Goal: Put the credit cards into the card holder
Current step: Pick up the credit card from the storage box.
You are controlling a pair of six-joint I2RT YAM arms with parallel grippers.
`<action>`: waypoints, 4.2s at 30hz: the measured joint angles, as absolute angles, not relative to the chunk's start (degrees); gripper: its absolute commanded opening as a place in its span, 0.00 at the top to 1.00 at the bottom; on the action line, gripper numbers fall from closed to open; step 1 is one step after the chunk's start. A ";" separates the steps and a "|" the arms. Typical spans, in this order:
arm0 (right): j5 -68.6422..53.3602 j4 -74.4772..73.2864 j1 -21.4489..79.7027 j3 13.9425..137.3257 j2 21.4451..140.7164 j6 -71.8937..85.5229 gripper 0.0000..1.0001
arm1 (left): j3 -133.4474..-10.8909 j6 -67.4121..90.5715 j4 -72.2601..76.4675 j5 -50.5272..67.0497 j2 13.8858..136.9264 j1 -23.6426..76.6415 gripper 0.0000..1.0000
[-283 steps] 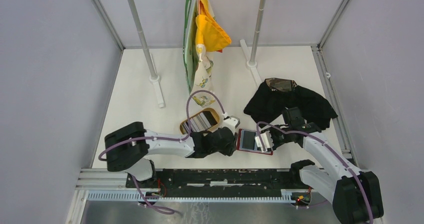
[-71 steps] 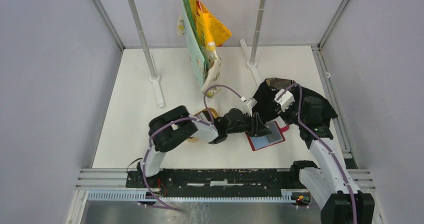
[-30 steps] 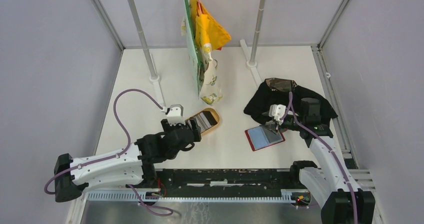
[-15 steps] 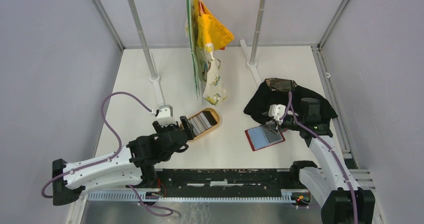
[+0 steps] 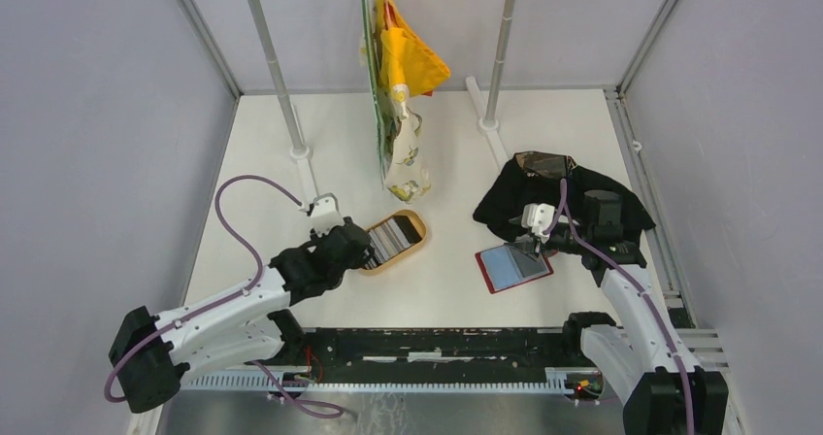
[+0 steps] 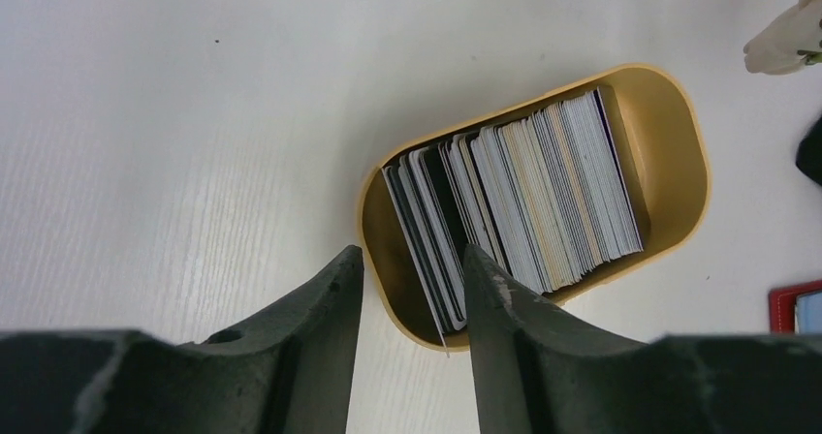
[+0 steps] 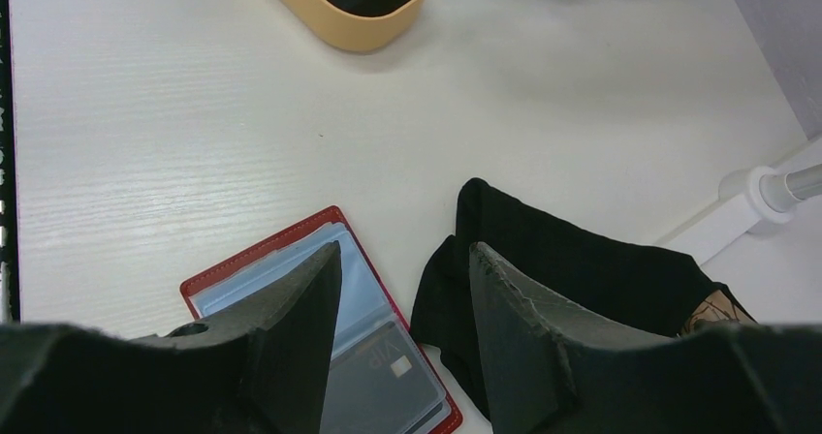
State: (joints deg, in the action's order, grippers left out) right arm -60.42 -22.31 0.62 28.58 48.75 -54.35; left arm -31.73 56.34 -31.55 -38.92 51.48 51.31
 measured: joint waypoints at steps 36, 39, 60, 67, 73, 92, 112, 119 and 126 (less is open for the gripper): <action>-60.84 -22.37 0.62 28.47 48.42 -54.98 0.43 | -33.41 56.23 -28.56 -32.80 60.55 46.61 0.98; -60.86 -22.37 0.62 28.47 48.42 -54.98 0.43 | -33.61 56.21 -30.04 -32.80 58.13 46.63 0.98; -61.67 -23.31 0.62 28.47 48.42 -55.88 0.42 | -34.20 46.81 -24.80 -18.22 43.70 46.63 0.98; -62.24 -24.32 0.62 28.47 48.82 -57.45 0.41 | -25.76 43.94 -6.04 -3.99 42.11 46.74 0.98; -64.51 -26.30 0.62 28.47 50.37 -60.05 0.39 | -20.91 43.68 9.74 1.61 44.42 49.47 0.98; -69.52 -32.12 0.60 28.47 52.66 -65.25 0.22 | -24.05 37.58 35.05 -7.99 66.06 66.37 0.98; -77.08 -32.75 -3.66 28.01 51.27 -60.62 0.02 | -25.63 36.56 44.69 -6.90 71.72 68.07 0.98; -76.73 -27.68 -3.75 27.59 51.22 -51.75 0.07 | -25.63 33.69 44.95 -7.92 70.83 68.07 0.98; -76.14 -20.03 -1.80 26.57 51.51 -39.92 0.11 | -24.49 33.04 48.51 -9.45 69.14 68.05 0.98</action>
State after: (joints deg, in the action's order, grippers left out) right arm -76.14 -20.03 -1.80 26.57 51.51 -39.92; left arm -24.49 33.04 48.51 -9.45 69.14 68.05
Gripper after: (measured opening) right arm 0.898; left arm 0.032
